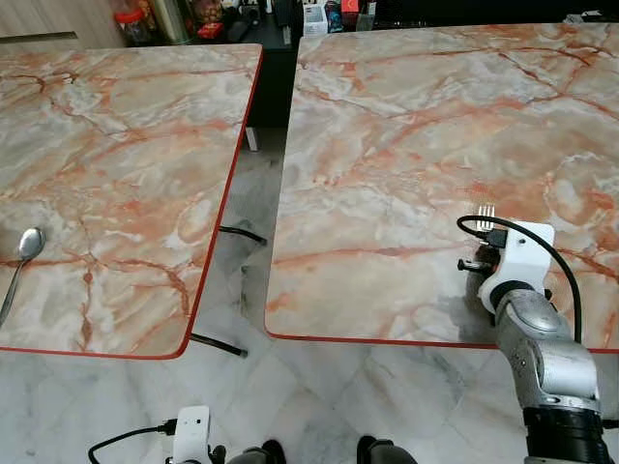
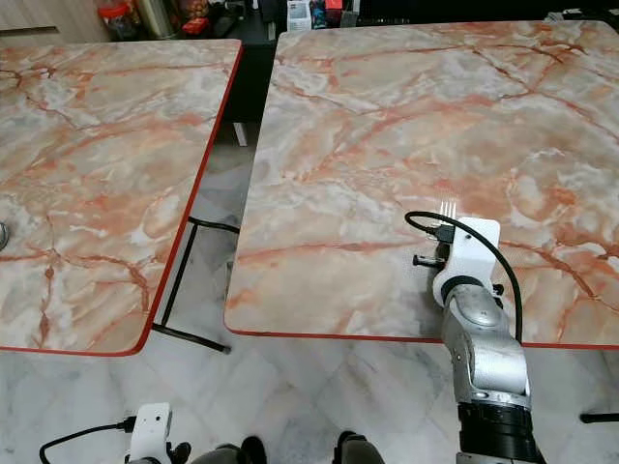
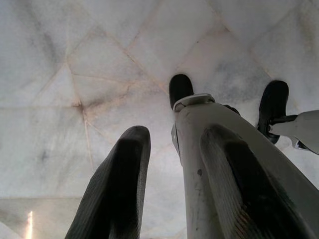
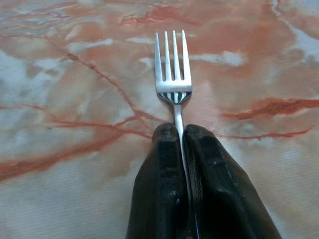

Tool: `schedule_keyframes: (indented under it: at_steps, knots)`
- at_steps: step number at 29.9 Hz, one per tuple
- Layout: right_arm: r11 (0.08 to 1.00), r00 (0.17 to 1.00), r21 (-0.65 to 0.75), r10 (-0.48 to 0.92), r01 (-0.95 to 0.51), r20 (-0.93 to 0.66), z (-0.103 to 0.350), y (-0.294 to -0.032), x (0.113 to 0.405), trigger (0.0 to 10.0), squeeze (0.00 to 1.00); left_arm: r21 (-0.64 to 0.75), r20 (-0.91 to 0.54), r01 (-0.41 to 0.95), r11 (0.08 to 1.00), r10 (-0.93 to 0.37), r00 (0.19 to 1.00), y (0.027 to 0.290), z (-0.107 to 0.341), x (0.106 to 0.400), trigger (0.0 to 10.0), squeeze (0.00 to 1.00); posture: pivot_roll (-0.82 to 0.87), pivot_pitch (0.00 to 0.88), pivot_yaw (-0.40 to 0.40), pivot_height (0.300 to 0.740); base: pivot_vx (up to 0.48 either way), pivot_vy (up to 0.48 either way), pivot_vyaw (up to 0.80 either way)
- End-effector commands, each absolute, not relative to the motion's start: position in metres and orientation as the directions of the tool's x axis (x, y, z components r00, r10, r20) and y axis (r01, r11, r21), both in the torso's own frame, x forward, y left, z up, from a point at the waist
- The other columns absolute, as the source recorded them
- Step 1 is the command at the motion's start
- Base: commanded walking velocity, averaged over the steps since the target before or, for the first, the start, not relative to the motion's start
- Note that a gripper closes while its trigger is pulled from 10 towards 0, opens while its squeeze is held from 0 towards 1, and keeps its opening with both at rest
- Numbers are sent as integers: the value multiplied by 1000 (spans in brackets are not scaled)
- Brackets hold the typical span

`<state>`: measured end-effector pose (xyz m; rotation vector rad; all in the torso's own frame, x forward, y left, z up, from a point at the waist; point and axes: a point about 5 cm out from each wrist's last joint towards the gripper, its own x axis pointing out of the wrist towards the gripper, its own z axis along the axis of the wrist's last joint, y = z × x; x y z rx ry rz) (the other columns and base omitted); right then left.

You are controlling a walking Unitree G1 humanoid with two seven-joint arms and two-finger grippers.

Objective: Setting the table

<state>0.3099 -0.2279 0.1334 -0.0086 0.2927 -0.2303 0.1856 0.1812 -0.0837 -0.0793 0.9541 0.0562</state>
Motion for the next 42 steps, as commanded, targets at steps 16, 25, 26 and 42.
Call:
schedule_keyframes:
  at_steps: [16, 25, 26, 42]
  knots:
    - [987, 990, -77, -139, 141, 31, 183, -201, 322, 10000, 0, -33, -845, -98, 995, 24, 533, 188, -89, 175, 10000, 0, -86, 202, 79, 740, 0, 0, 0]
    - [981, 970, -93, -151, 171, 192, 208, -199, 323, 10000, 0, -36, -846, -97, 995, 21, 532, 187, -89, 175, 10000, 0, -79, 198, 73, 740, 0, 477, 0]
    - [980, 969, -97, -153, 174, 196, 208, -198, 323, 10000, 0, -35, -847, -98, 995, 22, 531, 188, -89, 175, 10000, 0, -78, 198, 74, 740, 0, 480, 0]
    - [986, 971, -91, -119, 141, 209, 206, -190, 326, 10000, 0, -30, -850, -100, 995, 28, 526, 187, -89, 174, 10000, 0, -74, 185, 69, 740, 0, 480, 0]
